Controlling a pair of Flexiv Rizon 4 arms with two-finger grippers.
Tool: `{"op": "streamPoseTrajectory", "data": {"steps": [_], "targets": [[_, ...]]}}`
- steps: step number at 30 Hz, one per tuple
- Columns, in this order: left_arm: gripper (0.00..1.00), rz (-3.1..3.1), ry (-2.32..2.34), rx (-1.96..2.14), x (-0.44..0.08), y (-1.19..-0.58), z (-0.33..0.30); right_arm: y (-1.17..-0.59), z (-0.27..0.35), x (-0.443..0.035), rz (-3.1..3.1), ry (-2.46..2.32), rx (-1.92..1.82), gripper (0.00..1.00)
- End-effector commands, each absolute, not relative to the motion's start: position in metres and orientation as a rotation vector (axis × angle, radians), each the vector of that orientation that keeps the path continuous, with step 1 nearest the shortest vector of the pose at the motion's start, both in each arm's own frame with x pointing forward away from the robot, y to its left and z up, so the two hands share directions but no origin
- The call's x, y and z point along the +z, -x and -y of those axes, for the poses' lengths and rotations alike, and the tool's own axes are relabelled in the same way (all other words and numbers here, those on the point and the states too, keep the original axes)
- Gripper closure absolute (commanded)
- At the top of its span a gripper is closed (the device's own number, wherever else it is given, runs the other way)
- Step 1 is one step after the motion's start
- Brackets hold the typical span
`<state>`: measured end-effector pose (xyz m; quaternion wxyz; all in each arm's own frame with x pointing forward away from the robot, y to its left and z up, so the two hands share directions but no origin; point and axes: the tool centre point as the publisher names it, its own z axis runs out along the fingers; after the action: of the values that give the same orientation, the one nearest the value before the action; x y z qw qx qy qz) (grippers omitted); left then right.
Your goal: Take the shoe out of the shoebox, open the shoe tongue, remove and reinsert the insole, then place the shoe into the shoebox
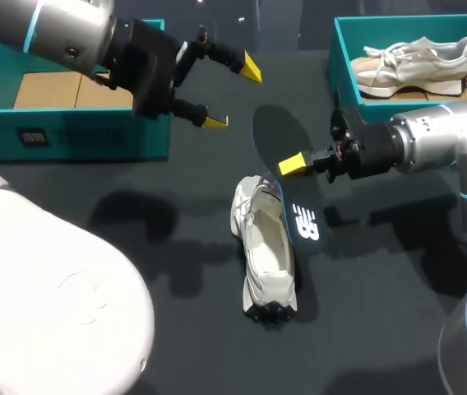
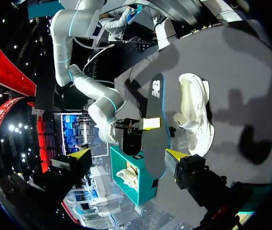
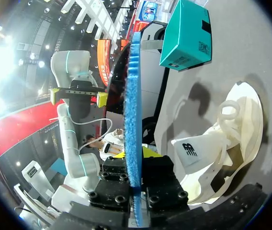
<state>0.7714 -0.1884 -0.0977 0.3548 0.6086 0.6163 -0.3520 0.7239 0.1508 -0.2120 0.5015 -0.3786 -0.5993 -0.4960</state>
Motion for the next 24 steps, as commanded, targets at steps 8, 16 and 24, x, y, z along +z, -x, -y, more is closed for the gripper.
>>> {"op": "streamPoseTrajectory", "data": {"steps": [8, 16, 24], "targets": [[0.0, -1.954, -1.967, -0.384, -0.105, -0.782, 0.187, -0.723, -0.151, -0.212, 1.449, 0.918, -1.198, 1.0], [0.0, -1.959, -1.734, -0.39, -0.113, -0.783, 0.188, -0.723, -0.151, -0.212, 1.449, 0.918, -1.198, 1.0], [0.0, -2.035, -1.454, -0.262, -0.124, -0.793, 0.189, -0.723, -0.151, -0.212, 1.449, 0.918, -1.198, 1.0]]}}
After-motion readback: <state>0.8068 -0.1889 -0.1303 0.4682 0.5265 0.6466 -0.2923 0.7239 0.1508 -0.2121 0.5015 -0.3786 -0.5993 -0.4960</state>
